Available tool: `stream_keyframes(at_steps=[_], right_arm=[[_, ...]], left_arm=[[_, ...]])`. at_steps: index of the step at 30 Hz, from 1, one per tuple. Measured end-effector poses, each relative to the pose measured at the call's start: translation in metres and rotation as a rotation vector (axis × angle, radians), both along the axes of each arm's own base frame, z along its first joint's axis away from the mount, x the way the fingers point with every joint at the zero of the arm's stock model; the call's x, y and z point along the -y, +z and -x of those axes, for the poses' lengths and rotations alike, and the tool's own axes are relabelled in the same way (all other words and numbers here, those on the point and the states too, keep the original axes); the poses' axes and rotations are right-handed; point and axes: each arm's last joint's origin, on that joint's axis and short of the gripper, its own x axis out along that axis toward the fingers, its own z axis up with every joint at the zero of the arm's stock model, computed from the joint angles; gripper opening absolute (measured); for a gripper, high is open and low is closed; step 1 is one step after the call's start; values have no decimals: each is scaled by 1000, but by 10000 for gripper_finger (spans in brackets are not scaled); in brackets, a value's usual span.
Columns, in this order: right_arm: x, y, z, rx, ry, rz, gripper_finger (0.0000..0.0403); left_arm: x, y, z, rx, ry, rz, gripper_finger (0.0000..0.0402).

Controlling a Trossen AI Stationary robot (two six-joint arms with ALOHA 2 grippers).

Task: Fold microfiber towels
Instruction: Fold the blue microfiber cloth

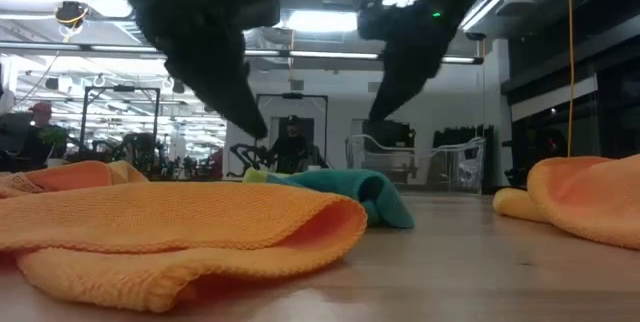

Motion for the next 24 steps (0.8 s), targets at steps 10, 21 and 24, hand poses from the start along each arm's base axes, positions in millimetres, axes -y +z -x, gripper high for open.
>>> stream_keyframes(at_steps=[10, 21, 24], right_arm=[[-31, -42, 21, 205, -1, -103, 138], [-65, -42, 25, 253, 172, -106, 138], [-78, -41, 27, 268, 242, -115, 138]], left_arm=[[8, -49, -14, 50, 49, 46, 138], [46, -50, 1, 46, 75, 82, 137], [48, -29, 1, 124, 61, 75, 137]])
